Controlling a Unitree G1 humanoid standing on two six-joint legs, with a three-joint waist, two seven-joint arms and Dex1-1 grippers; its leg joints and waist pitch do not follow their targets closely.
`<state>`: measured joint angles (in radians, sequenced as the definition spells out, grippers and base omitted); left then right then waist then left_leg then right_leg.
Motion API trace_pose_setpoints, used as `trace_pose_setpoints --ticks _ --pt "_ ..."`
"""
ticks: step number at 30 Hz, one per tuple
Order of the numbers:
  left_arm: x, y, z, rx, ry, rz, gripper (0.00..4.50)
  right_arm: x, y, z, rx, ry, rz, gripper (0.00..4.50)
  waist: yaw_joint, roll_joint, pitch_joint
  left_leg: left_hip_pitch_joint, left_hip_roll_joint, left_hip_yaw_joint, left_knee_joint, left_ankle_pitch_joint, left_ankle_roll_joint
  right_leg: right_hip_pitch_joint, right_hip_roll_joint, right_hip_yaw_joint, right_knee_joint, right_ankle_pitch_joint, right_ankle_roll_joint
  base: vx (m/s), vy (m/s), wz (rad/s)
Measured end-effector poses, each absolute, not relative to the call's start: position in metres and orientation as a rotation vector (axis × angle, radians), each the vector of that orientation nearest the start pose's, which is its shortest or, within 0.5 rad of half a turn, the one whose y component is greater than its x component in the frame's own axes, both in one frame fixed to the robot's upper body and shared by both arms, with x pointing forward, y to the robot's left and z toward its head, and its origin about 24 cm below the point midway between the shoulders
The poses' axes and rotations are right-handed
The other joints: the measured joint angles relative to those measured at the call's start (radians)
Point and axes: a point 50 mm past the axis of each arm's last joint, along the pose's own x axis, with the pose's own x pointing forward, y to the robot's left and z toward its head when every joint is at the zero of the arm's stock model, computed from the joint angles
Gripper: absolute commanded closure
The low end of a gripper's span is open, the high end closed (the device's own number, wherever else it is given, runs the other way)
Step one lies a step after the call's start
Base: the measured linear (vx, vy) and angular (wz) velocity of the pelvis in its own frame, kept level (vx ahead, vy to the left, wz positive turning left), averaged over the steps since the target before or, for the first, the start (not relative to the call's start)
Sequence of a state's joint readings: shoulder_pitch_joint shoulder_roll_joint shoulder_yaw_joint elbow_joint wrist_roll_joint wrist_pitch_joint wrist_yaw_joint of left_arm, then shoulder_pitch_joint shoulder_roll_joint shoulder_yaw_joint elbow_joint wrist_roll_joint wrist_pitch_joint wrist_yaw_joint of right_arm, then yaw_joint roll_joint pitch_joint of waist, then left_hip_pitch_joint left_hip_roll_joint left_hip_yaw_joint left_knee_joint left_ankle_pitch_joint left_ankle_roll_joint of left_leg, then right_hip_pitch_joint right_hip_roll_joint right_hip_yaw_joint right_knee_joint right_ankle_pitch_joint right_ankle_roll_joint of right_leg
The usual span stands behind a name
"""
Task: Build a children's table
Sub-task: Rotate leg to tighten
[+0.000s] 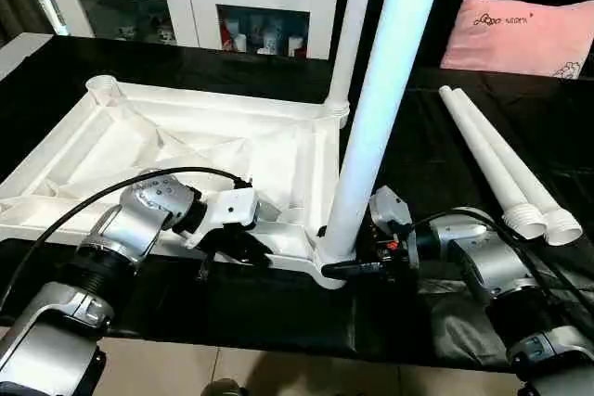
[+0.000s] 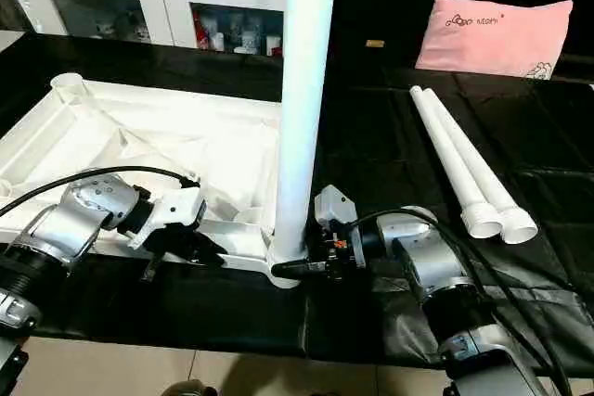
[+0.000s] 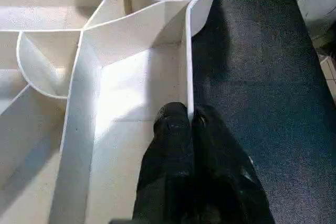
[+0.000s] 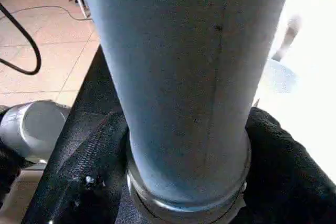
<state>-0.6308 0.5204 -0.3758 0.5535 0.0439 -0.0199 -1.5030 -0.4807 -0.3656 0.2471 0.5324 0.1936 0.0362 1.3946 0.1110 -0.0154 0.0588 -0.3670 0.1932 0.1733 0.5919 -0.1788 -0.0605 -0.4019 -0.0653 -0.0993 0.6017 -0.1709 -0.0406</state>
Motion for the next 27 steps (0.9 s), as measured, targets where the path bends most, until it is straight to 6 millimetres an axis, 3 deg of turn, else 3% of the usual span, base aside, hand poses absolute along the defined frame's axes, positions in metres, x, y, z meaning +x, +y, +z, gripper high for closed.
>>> trace_pose_setpoints --ticks 8,12,16,20,27 --pt "0.308 0.151 0.067 0.56 0.548 -1.579 4.5 0.289 -0.139 0.044 -0.123 0.324 1.488 1.79 0.007 0.0 0.0 0.001 0.0 0.0 0.001 0.0 0.0 0.002 -0.001 0.0 0.0 0.0 0.0 0.0 0.0 0.0" --pt "0.315 0.138 0.062 0.478 0.535 -1.44 4.5 0.296 -0.145 0.039 -0.029 0.34 1.267 1.79 -0.002 0.0 0.0 0.002 0.0 0.001 0.005 0.002 0.001 0.003 -0.002 0.001 0.001 0.0 0.001 0.0 0.0 0.0" --pt "0.326 0.121 0.057 0.372 0.539 -1.271 4.5 0.312 -0.144 0.036 0.049 0.338 0.954 1.8 -0.032 0.001 0.0 0.003 0.0 0.001 0.007 0.003 0.0 0.003 -0.002 0.001 0.001 0.002 0.004 0.0 0.0 0.0" --pt "0.335 0.11 0.057 0.354 0.543 -1.163 4.5 0.324 -0.133 0.035 0.083 0.333 0.763 1.8 -0.047 0.002 -0.001 0.004 0.0 0.0 0.006 0.003 -0.001 0.003 0.0 0.001 0.001 0.003 0.005 0.0 0.0 0.0" --pt "0.345 0.09 0.055 0.334 0.539 -1.006 4.5 0.343 -0.115 0.037 0.068 0.331 0.481 1.8 -0.053 0.005 -0.003 0.004 -0.001 0.0 0.006 0.003 0.0 0.005 -0.001 0.002 -0.001 0.003 0.005 0.0 0.0 0.0"
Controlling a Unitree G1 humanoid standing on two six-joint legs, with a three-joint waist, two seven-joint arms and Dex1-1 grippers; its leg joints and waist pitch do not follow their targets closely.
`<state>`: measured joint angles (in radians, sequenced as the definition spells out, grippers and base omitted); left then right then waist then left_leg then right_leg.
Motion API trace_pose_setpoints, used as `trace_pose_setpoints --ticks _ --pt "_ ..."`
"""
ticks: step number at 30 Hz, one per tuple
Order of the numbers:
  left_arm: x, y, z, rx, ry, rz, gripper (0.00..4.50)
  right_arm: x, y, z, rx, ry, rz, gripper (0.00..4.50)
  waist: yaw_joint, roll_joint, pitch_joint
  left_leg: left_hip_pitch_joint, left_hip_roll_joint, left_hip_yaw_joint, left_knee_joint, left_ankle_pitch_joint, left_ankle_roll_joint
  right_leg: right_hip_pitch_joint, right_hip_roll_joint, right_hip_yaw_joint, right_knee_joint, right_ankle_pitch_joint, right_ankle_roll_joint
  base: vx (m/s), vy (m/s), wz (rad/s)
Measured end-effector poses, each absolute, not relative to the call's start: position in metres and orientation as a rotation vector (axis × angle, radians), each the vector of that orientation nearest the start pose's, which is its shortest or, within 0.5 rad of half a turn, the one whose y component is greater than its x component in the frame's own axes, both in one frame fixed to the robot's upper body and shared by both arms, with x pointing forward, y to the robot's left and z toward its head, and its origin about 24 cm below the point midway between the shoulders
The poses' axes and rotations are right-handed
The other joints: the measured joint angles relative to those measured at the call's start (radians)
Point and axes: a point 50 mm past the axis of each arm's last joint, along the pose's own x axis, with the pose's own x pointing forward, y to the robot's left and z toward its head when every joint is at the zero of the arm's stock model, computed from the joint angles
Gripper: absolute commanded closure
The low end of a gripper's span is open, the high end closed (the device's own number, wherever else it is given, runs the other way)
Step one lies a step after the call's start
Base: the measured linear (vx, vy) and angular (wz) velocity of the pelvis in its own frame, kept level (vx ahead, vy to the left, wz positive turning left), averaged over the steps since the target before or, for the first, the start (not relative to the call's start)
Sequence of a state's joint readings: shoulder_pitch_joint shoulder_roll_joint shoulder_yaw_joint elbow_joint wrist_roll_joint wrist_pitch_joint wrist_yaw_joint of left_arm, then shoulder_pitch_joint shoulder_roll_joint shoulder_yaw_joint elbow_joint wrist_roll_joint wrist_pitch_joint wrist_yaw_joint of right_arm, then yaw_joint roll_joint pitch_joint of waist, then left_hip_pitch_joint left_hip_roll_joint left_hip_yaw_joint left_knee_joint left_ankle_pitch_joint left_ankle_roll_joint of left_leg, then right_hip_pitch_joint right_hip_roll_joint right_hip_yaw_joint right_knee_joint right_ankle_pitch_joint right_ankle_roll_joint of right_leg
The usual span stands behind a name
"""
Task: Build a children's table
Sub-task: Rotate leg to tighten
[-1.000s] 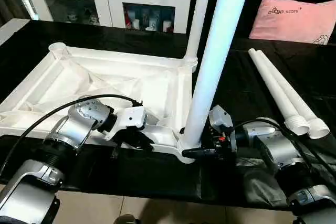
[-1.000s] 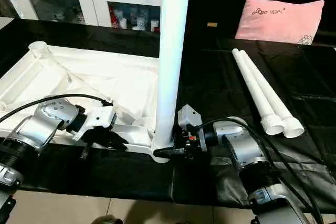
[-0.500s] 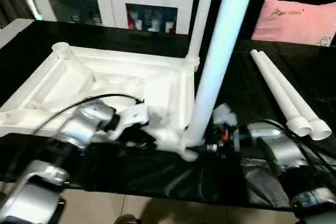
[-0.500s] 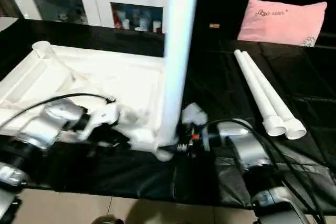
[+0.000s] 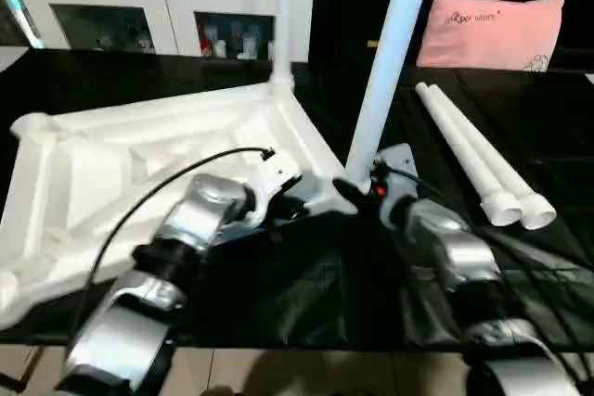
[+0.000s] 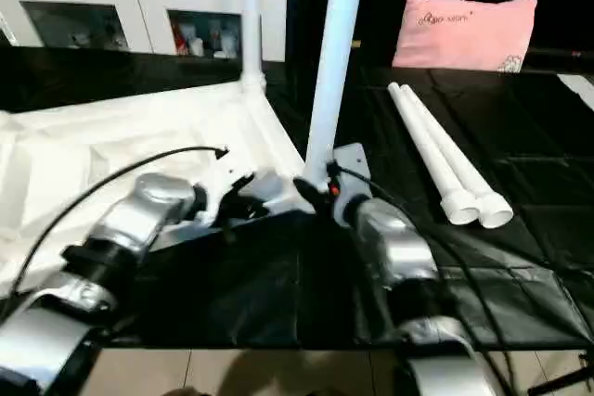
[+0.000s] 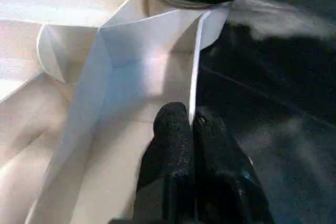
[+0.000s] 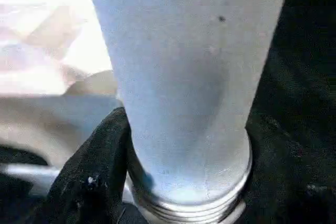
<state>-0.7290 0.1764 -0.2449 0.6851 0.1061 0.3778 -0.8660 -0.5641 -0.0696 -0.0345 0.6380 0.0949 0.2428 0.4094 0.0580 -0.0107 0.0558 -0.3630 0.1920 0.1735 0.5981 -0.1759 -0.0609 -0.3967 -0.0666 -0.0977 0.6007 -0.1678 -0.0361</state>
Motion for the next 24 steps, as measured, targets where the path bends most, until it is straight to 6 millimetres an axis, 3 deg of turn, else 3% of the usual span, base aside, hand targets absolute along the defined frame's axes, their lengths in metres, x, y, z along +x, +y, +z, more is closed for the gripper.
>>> trace_pose_setpoints --ticks 3,4,8,9,15,21,24 --pt "0.346 0.088 0.056 0.341 0.535 -1.001 4.5 0.343 -0.113 0.037 0.083 0.319 0.45 1.45 0.0 0.0 0.0 -0.001 0.0 0.0 0.0 0.0 0.0 -0.001 0.0 0.0 0.0 0.0 0.0 0.0 0.0 0.0" --pt "0.346 0.088 0.056 0.343 0.533 -1.003 4.5 0.343 -0.114 0.037 0.086 0.316 0.449 1.1 0.001 0.0 0.0 -0.001 0.0 0.0 0.0 0.0 0.0 -0.001 0.0 0.0 0.0 0.0 0.0 0.0 0.0 0.0" --pt "0.346 0.091 0.057 0.36 0.521 -1.022 4.5 0.339 -0.115 0.036 0.104 0.291 0.48 0.85 -0.001 0.0 0.0 -0.003 0.0 0.0 0.0 0.0 0.0 -0.003 0.0 0.0 0.0 0.0 0.0 0.0 0.0 0.0" --pt "0.345 0.092 0.058 0.364 0.517 -1.035 4.5 0.336 -0.118 0.036 0.109 0.284 0.505 0.62 -0.001 -0.001 0.0 -0.004 0.0 0.0 -0.001 0.0 0.0 -0.003 0.0 0.0 -0.001 0.001 0.0 0.0 0.0 0.0" --pt "0.339 0.107 0.06 0.411 0.496 -1.134 4.5 0.319 -0.138 0.035 0.077 0.27 0.712 0.18 0.003 -0.001 0.001 -0.004 0.001 0.0 -0.007 -0.001 0.001 -0.005 0.001 -0.001 0.0 0.001 0.0 0.0 0.0 0.0" --pt "0.332 0.127 0.062 0.463 0.481 -1.252 4.5 0.306 -0.16 0.042 0.0 0.287 0.94 0.06 0.005 -0.002 0.002 -0.005 0.001 0.0 -0.007 -0.001 0.001 -0.006 0.001 -0.001 -0.001 0.001 -0.001 0.0 0.0 0.0" --pt "0.327 0.134 0.062 0.477 0.486 -1.328 4.5 0.299 -0.169 0.048 -0.026 0.297 1.061 0.06 0.016 -0.003 0.002 -0.005 0.001 0.0 -0.006 -0.001 0.001 -0.006 0.001 -0.001 -0.001 0.001 -0.001 0.0 0.0 0.0"
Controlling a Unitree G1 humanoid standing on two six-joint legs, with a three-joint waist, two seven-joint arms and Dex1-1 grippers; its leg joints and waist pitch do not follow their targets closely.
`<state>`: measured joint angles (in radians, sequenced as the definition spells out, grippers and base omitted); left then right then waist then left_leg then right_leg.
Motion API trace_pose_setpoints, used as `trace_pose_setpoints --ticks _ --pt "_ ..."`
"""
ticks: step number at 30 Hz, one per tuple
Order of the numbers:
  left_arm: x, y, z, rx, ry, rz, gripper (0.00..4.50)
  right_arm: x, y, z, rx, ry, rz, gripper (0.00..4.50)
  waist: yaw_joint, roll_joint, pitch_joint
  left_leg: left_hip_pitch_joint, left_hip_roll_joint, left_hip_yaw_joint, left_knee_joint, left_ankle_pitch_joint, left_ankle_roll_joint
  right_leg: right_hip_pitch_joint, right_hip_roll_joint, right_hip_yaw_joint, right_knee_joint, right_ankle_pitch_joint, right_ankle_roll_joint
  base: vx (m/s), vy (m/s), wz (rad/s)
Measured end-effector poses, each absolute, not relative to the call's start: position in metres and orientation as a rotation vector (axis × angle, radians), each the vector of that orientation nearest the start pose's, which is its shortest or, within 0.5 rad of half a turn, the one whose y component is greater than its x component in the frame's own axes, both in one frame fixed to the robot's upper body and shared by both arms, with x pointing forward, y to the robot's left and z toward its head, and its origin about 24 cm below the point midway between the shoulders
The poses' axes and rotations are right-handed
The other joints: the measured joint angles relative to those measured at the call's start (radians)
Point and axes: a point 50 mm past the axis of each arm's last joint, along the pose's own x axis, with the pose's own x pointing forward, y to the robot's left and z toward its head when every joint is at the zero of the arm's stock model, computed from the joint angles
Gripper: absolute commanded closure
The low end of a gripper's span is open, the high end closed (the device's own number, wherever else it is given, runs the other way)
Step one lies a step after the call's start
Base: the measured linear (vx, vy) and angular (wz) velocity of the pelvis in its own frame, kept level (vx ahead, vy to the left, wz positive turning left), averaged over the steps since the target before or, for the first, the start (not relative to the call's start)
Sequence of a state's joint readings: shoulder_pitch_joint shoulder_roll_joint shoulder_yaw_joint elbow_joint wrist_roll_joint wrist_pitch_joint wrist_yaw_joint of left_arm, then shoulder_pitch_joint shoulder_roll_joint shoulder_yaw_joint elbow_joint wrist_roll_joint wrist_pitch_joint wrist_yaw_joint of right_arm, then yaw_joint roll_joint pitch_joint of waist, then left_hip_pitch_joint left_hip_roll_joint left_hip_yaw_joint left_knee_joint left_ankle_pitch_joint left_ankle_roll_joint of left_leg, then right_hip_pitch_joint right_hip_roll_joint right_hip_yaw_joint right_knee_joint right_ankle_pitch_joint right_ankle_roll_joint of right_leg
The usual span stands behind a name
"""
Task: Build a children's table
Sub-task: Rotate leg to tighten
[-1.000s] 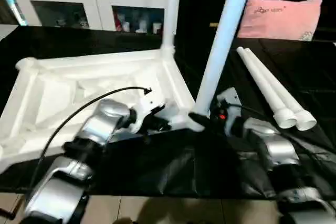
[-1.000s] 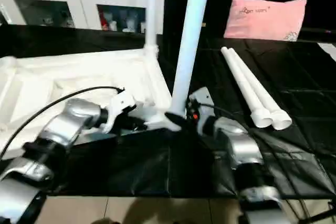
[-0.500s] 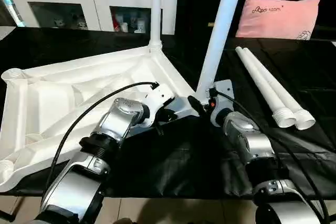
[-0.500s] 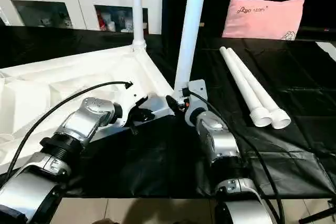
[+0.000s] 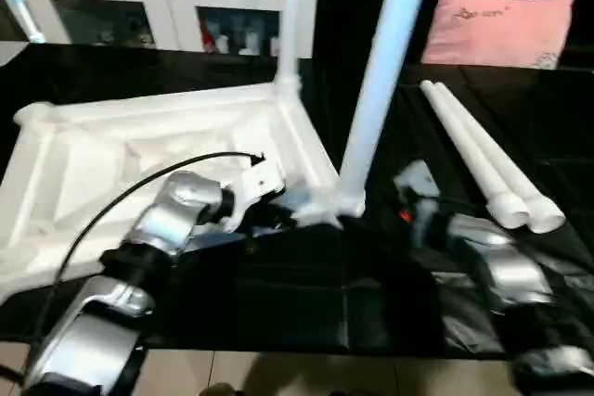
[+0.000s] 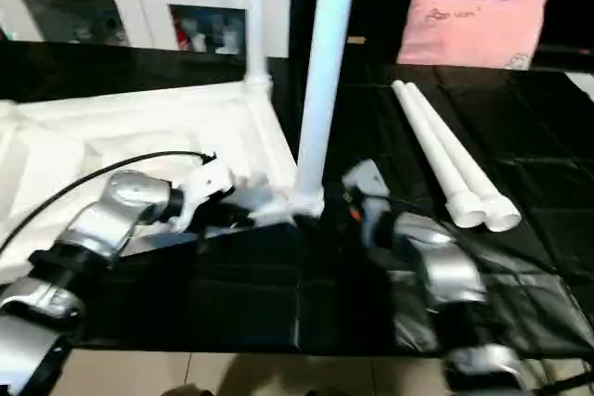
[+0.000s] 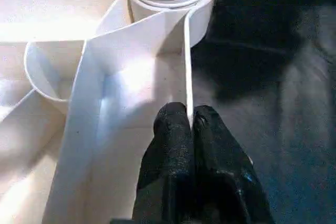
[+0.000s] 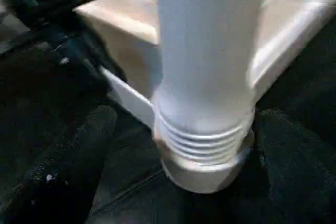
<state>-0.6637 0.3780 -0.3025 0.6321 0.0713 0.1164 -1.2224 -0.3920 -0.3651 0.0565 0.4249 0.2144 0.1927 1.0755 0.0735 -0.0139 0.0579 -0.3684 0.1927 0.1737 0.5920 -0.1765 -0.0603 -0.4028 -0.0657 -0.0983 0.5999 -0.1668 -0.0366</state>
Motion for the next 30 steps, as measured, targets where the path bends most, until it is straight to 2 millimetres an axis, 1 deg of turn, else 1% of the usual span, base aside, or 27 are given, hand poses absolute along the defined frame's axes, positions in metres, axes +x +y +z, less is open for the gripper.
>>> trace_pose_setpoints --ticks 2,4,10,15,17,18,19,20,22,24,25,26,28,29,30 --pt "0.324 0.137 0.063 0.502 0.489 -1.388 4.5 0.295 -0.17 0.055 -0.066 0.286 1.147 0.06 0.011 0.0 0.0 0.0 0.0 0.0 0.0 0.0 0.0 0.0 0.0 0.0 0.0 -0.001 0.001 0.0 0.0 0.0" --pt "0.321 0.14 0.063 0.514 0.493 -1.437 4.5 0.293 -0.172 0.058 -0.096 0.288 1.213 0.06 0.021 0.0 0.0 0.0 0.0 0.0 0.0 0.0 0.0 0.0 0.0 0.0 0.0 -0.001 0.002 0.0 0.0 0.0" --pt "0.316 0.143 0.064 0.533 0.506 -1.534 4.5 0.287 -0.166 0.058 -0.126 0.31 1.363 0.06 0.03 -0.001 0.0 0.0 0.0 0.0 0.001 0.0 0.0 0.0 0.0 0.0 0.0 -0.001 0.001 0.0 0.0 0.0" --pt "0.313 0.143 0.064 0.555 0.5 -1.586 4.5 0.286 -0.16 0.057 -0.157 0.309 1.431 0.06 0.039 -0.002 0.001 0.0 0.0 0.0 0.001 0.0 0.0 0.0 -0.001 0.0 0.0 -0.001 0.001 0.0 0.0 0.0" --pt "0.313 0.142 0.064 0.557 0.5 -1.597 4.5 0.286 -0.158 0.058 -0.163 0.31 1.447 0.33 0.041 -0.002 0.001 0.0 0.0 0.0 0.001 0.0 0.0 0.0 -0.001 0.0 0.0 -0.001 0.001 0.0 0.0 0.0" --pt "0.313 0.142 0.064 0.557 0.5 -1.599 4.5 0.286 -0.158 0.058 -0.164 0.311 1.456 0.33 0.041 -0.003 0.001 0.0 0.0 0.0 0.001 0.0 0.0 0.0 -0.001 0.0 0.0 -0.001 0.001 0.0 0.0 0.0" --pt "0.313 0.142 0.064 0.557 0.499 -1.599 4.5 0.286 -0.157 0.058 -0.164 0.312 1.466 0.54 0.041 -0.003 0.001 0.0 0.0 0.0 0.001 0.0 0.0 0.001 -0.001 0.0 0.0 -0.001 0.001 0.0 0.0 0.0" --pt "0.313 0.142 0.064 0.557 0.499 -1.6 4.5 0.286 -0.156 0.058 -0.166 0.315 1.47 0.54 0.041 -0.003 0.001 0.0 0.0 0.0 0.001 0.0 0.0 0.001 -0.001 0.0 0.0 -0.001 0.001 0.0 0.0 0.0" --pt "0.313 0.142 0.064 0.561 0.497 -1.602 4.5 0.286 -0.157 0.058 -0.17 0.311 1.474 0.75 0.042 -0.003 0.001 0.0 0.0 0.0 0.001 0.0 0.0 0.001 -0.001 0.0 0.0 -0.001 0.001 0.0 0.0 0.0" --pt "0.312 0.142 0.064 0.565 0.496 -1.607 4.5 0.287 -0.157 0.057 -0.169 0.313 1.475 0.86 0.042 -0.003 0.001 0.0 0.0 0.0 0.001 0.0 0.0 0.001 -0.001 0.0 0.0 -0.001 0.001 0.0 0.0 0.0" --pt "0.312 0.142 0.064 0.568 0.494 -1.611 4.5 0.287 -0.158 0.057 -0.168 0.313 1.477 1.02 0.043 -0.003 0.001 0.0 0.0 0.0 0.001 0.0 0.0 0.001 -0.001 0.0 0.0 -0.001 0.001 0.0 0.0 0.0" --pt "0.312 0.142 0.064 0.57 0.494 -1.614 4.5 0.286 -0.158 0.057 -0.168 0.314 1.479 1.02 0.043 -0.003 0.001 0.0 0.0 0.0 0.001 0.0 0.0 0.001 -0.001 0.0 0.0 -0.001 0.001 0.0 0.0 0.0" --pt "0.312 0.142 0.064 0.571 0.495 -1.62 4.5 0.286 -0.158 0.057 -0.169 0.313 1.482 1.29 0.043 -0.003 0.001 0.0 0.0 0.0 0.001 0.0 0.0 0.001 -0.001 0.0 0.0 -0.001 0.001 0.0 0.0 0.0" --pt "0.311 0.142 0.064 0.572 0.495 -1.622 4.5 0.286 -0.158 0.056 -0.169 0.313 1.482 1.29 0.043 -0.003 0.001 0.0 0.0 0.0 0.001 0.0 0.0 0.001 -0.001 0.0 0.0 -0.001 0.001 0.0 0.0 0.0" --pt "0.311 0.142 0.064 0.572 0.496 -1.624 4.5 0.286 -0.158 0.057 -0.17 0.313 1.482 1.46 0.043 -0.004 0.001 0.0 0.0 0.0 0.001 0.0 0.0 0.001 -0.001 0.0 0.0 -0.001 0.001 0.0 0.0 0.0"
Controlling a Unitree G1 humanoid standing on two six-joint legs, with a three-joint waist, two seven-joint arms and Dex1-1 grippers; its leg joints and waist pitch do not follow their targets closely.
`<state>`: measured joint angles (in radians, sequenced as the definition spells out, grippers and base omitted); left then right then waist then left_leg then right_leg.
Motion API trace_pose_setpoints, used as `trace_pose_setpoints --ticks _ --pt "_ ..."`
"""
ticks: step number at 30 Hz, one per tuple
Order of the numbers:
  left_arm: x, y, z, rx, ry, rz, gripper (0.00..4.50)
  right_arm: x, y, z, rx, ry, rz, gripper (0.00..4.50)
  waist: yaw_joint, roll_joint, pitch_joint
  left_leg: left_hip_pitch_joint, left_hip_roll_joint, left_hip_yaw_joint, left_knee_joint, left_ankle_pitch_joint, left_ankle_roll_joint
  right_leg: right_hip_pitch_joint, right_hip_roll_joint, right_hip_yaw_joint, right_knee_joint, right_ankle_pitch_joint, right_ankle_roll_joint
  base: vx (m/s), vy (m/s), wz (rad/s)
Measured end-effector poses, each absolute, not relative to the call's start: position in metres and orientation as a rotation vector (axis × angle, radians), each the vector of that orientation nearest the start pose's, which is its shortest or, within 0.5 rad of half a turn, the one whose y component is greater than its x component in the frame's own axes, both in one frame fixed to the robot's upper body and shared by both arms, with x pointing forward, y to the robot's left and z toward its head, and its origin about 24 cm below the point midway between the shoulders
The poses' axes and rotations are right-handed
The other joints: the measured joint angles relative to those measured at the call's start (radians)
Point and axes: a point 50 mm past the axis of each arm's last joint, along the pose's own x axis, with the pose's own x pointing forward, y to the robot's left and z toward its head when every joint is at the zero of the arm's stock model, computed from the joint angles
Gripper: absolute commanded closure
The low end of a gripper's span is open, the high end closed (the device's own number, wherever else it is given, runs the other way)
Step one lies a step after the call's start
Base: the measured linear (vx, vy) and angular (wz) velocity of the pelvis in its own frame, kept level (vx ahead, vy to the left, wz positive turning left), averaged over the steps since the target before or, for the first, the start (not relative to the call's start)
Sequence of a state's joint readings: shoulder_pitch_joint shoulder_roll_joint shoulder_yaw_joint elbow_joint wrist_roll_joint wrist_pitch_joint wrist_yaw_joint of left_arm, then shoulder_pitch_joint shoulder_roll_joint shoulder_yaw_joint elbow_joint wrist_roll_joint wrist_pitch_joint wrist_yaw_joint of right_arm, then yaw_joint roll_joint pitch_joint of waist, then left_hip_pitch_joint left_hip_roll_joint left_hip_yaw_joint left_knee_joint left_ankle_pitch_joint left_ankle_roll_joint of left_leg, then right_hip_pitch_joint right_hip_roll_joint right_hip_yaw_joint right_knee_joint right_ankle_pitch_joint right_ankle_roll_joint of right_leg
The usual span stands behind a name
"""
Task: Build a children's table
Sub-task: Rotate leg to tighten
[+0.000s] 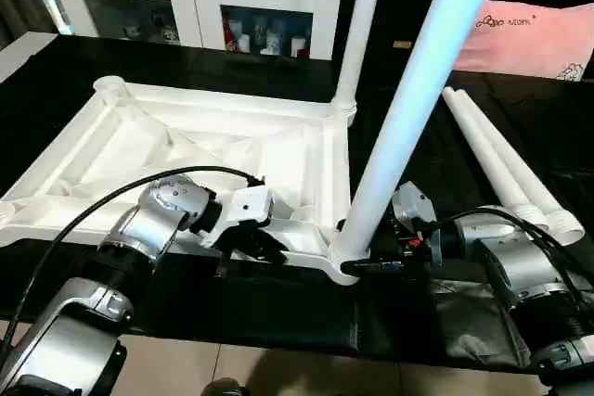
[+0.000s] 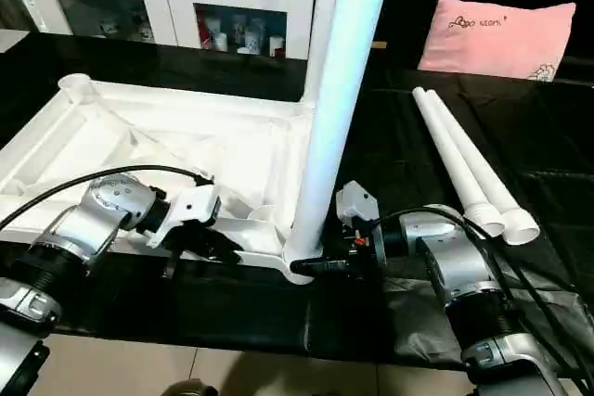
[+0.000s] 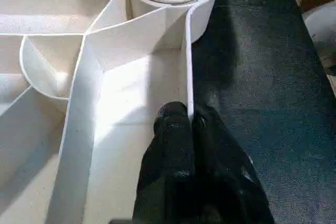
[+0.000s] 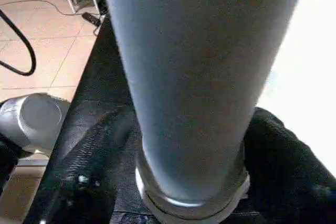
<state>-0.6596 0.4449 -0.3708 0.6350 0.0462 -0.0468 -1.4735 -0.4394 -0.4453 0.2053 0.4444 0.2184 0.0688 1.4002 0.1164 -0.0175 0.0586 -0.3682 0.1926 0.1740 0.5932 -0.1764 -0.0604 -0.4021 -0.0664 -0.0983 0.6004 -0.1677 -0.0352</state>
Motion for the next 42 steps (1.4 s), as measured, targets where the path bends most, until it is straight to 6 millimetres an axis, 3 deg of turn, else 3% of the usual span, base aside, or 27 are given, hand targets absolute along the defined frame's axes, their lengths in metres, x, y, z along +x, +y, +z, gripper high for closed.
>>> trace_pose_setpoints --ticks 6,18,21,24,28,31,36,39,40,42 --pt "0.311 0.142 0.064 0.575 0.495 -1.629 4.5 0.286 -0.158 0.057 -0.179 0.312 1.485 1.93 0.0 -0.001 0.0 0.0 0.0 0.0 0.0 0.0 0.0 0.0 0.0 0.0 0.0 0.0 0.0 0.0 0.0 0.0" --pt "0.312 0.14 0.062 0.557 0.498 -1.602 4.5 0.283 -0.153 0.052 -0.11 0.328 1.42 2.01 -0.001 -0.001 0.0 0.003 0.0 0.0 0.0 0.0 0.0 0.003 0.0 0.0 0.0 0.0 0.0 0.0 0.0 0.0" --pt "0.319 0.138 0.06 0.53 0.516 -1.502 4.5 0.288 -0.15 0.047 -0.055 0.337 1.277 2.01 -0.008 -0.001 -0.001 0.011 0.0 0.0 0.001 0.001 -0.001 0.009 0.0 0.0 0.0 -0.001 0.002 0.0 0.0 0.0" --pt "0.328 0.129 0.054 0.444 0.541 -1.347 4.5 0.301 -0.144 0.042 0.009 0.328 1.044 2.01 -0.029 -0.001 0.0 0.021 0.0 -0.001 0.003 0.001 -0.001 0.019 -0.001 -0.002 -0.004 -0.002 0.003 0.0 0.0 0.0" --pt "0.338 0.108 0.051 0.345 0.561 -1.191 4.5 0.32 -0.138 0.042 0.045 0.321 0.757 2.1 -0.062 0.005 -0.001 0.018 -0.001 -0.004 0.002 0.0 0.0 0.023 -0.014 -0.026 -0.026 -0.002 0.003 -0.01 0.028 -0.07" --pt "0.341 0.103 0.05 0.31 0.57 -1.122 4.5 0.329 -0.13 0.042 0.065 0.326 0.656 2.12 -0.079 0.005 -0.001 0.017 -0.005 -0.004 0.002 -0.001 0.001 0.023 -0.019 -0.028 -0.029 -0.002 0.003 -0.004 0.019 -0.05" --pt "0.351 0.084 0.053 0.281 0.577 -0.977 4.5 0.351 -0.116 0.047 0.079 0.349 0.431 2.12 -0.086 0.006 -0.001 0.016 -0.01 -0.001 0.002 -0.003 0.006 0.02 -0.025 -0.026 -0.026 -0.001 0.002 0.0 0.0 0.0" --pt "0.351 0.081 0.054 0.278 0.569 -0.972 4.5 0.353 -0.115 0.048 0.081 0.337 0.407 2.12 -0.083 0.005 -0.001 0.016 -0.012 -0.001 0.002 -0.007 0.012 0.02 -0.026 -0.024 -0.024 0.002 0.002 0.017 -0.002 0.01" --pt "0.351 0.08 0.054 0.279 0.566 -0.972 4.5 0.353 -0.116 0.049 0.081 0.331 0.406 1.77 -0.082 0.005 -0.001 0.016 -0.012 -0.001 0.002 -0.008 0.012 0.02 -0.026 -0.023 -0.023 0.005 0.003 0.051 -0.018 0.05" --pt "0.352 0.081 0.056 0.285 0.558 -0.974 4.5 0.353 -0.116 0.049 0.081 0.314 0.405 1.77 -0.079 0.005 -0.001 0.016 -0.013 -0.001 -0.003 -0.008 0.012 0.018 -0.026 -0.023 -0.021 0.007 0.002 0.025 -0.009 0.03"
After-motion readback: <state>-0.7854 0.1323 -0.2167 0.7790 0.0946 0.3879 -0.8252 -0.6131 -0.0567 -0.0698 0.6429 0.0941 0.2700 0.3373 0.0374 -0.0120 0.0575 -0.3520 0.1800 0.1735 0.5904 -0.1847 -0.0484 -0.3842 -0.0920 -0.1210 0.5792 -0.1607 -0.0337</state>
